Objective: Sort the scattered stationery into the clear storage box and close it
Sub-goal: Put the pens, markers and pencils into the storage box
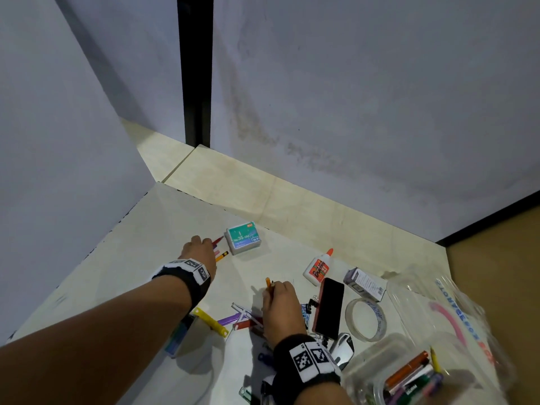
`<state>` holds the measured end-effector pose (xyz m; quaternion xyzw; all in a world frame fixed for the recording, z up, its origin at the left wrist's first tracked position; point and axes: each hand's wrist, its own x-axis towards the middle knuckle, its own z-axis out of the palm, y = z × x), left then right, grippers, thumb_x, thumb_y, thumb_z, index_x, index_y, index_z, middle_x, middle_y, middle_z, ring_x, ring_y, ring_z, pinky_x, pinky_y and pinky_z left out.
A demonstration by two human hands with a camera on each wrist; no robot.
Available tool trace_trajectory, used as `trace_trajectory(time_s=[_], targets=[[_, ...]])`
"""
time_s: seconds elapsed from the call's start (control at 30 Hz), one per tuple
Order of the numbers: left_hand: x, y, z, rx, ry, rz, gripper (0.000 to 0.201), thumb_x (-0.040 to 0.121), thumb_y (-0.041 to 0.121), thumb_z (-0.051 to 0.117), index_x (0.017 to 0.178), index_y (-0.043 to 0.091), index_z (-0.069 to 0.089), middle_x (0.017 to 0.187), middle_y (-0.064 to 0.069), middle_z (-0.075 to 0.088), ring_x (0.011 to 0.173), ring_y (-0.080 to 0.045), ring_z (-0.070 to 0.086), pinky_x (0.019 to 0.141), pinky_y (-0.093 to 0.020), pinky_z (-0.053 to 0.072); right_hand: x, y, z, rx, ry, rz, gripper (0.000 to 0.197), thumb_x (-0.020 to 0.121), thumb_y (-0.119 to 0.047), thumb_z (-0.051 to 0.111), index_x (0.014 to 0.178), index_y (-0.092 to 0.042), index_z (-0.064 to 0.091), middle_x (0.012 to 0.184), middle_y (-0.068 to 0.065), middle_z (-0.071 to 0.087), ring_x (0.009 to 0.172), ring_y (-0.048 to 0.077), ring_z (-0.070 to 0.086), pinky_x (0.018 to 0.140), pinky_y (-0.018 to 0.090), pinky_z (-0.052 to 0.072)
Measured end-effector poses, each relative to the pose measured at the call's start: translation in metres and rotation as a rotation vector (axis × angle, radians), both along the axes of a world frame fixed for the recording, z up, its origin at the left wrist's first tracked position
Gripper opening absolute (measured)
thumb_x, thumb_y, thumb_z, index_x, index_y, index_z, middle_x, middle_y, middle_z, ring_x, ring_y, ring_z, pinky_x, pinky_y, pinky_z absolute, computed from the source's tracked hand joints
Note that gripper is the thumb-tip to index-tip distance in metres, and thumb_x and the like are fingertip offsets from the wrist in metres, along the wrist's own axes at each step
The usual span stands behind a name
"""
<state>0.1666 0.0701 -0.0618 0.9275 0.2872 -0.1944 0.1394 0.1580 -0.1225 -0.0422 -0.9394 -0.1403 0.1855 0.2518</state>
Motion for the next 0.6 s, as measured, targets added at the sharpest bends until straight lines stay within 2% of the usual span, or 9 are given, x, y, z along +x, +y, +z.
trace_trajectory(time_s=[0.1,0.2,0.3,0.4,0.5,0.6], targets=[[0.009,-0.006,0.000,0.071,0.068,-0.109,0.033,0.096,0.019,0.046,0.127,0.008,0.042,0.130,-0.012,0.046,0.121,-0.026,0.048,0.100,-0.031,0.041,-0.009,-0.014,0.006,0.108,0.013,-0.122,0.014,0.100,-0.024,0.040,0.093,-0.015,0.049,0.096,0.000,0.044,0.086,0.015,0.043,0.073,0.021,0.030],[0.010,-0.010,0.002,0.098,0.159,-0.167,0.030,0.097,0.019,0.043,0.126,0.009,0.044,0.130,-0.009,0.049,0.121,-0.024,0.049,0.100,-0.029,0.041,-0.021,-0.028,0.009,0.193,0.038,-0.253,0.016,0.099,-0.026,0.042,0.085,-0.019,0.046,0.091,0.000,0.050,0.081,0.014,0.048,0.069,0.021,0.033],[0.007,-0.008,0.001,0.090,0.205,-0.141,0.031,0.096,0.024,0.042,0.123,0.010,0.047,0.128,-0.010,0.052,0.120,-0.026,0.050,0.103,-0.036,0.042,-0.032,-0.042,0.007,0.305,0.085,-0.399,0.022,0.098,-0.027,0.044,0.078,-0.020,0.049,0.081,-0.003,0.054,0.073,0.008,0.051,0.060,0.015,0.037],[0.004,-0.003,0.005,0.113,0.230,-0.134,0.030,0.100,0.019,0.033,0.125,0.011,0.046,0.132,-0.009,0.049,0.127,-0.026,0.045,0.107,-0.039,0.036,-0.038,-0.060,0.007,0.443,0.101,-0.548,0.023,0.097,-0.024,0.047,0.077,-0.016,0.055,0.080,0.002,0.060,0.077,0.019,0.057,0.066,0.024,0.041],[-0.001,0.002,0.008,0.114,0.239,-0.198,0.028,0.097,0.017,0.038,0.124,0.012,0.045,0.130,-0.008,0.050,0.122,-0.024,0.048,0.101,-0.031,0.039,-0.037,-0.078,0.014,0.567,0.132,-0.718,0.021,0.097,-0.020,0.049,0.081,-0.016,0.061,0.078,0.003,0.064,0.073,0.018,0.056,0.066,0.026,0.042],[-0.010,0.003,0.009,0.114,0.258,-0.225,0.027,0.092,0.019,0.043,0.118,0.013,0.047,0.123,-0.009,0.052,0.116,-0.025,0.052,0.099,-0.034,0.043,-0.037,-0.094,0.022,0.631,0.140,-0.811,0.024,0.096,-0.017,0.050,0.075,-0.011,0.060,0.068,0.006,0.058,0.065,0.018,0.050,0.068,0.031,0.039]])
